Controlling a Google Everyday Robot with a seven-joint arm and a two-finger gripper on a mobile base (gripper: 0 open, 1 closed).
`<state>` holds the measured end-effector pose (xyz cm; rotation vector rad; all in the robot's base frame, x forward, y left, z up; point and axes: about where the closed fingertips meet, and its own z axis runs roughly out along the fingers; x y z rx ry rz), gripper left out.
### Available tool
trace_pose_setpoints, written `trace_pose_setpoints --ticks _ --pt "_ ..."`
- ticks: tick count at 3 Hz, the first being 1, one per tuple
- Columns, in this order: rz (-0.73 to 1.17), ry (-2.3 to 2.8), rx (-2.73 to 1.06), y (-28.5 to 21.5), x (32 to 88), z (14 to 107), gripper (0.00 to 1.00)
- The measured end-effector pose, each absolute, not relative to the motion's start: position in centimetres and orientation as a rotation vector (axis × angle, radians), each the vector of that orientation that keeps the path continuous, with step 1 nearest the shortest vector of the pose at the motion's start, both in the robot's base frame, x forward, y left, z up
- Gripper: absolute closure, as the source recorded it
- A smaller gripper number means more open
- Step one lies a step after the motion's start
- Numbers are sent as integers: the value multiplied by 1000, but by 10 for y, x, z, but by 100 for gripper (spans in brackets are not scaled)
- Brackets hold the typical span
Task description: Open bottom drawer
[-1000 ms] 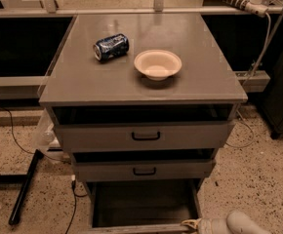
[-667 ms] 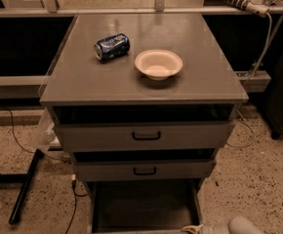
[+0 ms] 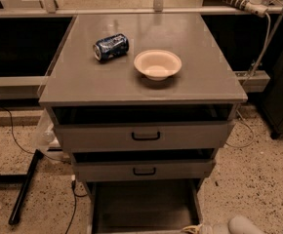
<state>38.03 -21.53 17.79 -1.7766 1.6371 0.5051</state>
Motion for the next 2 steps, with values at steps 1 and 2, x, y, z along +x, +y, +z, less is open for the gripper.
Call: trace_pose_setpoints --ticks 1,2 --pt "505 1637 -1777 -215 380 178 35" --pt "505 1637 -1777 -215 380 178 12"
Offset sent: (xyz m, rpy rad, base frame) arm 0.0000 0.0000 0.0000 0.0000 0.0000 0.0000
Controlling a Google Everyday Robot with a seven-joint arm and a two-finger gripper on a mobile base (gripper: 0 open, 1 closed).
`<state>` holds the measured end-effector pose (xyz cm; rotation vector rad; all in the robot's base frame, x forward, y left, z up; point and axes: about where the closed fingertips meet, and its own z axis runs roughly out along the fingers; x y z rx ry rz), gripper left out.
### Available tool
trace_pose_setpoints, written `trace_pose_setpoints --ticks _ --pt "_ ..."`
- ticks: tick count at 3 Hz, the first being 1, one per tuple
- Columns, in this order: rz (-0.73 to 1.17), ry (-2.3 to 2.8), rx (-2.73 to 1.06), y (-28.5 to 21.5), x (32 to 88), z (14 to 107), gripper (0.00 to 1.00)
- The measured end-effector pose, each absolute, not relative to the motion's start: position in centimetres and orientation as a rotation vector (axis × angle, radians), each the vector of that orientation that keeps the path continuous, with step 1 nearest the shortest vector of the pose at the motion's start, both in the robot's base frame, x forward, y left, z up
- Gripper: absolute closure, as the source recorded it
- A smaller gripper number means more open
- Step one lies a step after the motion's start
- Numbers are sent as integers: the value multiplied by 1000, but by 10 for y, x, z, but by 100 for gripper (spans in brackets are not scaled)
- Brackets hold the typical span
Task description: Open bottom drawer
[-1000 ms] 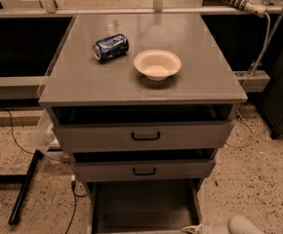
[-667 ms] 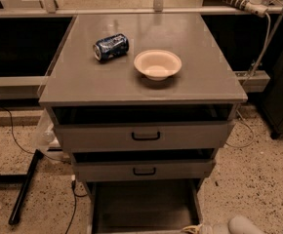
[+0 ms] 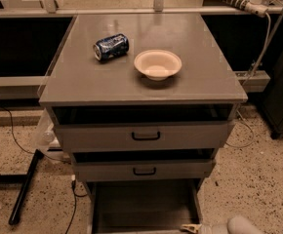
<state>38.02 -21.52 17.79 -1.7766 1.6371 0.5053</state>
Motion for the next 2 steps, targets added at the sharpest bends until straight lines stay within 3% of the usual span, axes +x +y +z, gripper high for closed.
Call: trace_pose_setpoints --ticks 1,2 --pt "505 1637 -1777 -215 380 178 0" --pt "505 1637 -1777 -215 380 178 0"
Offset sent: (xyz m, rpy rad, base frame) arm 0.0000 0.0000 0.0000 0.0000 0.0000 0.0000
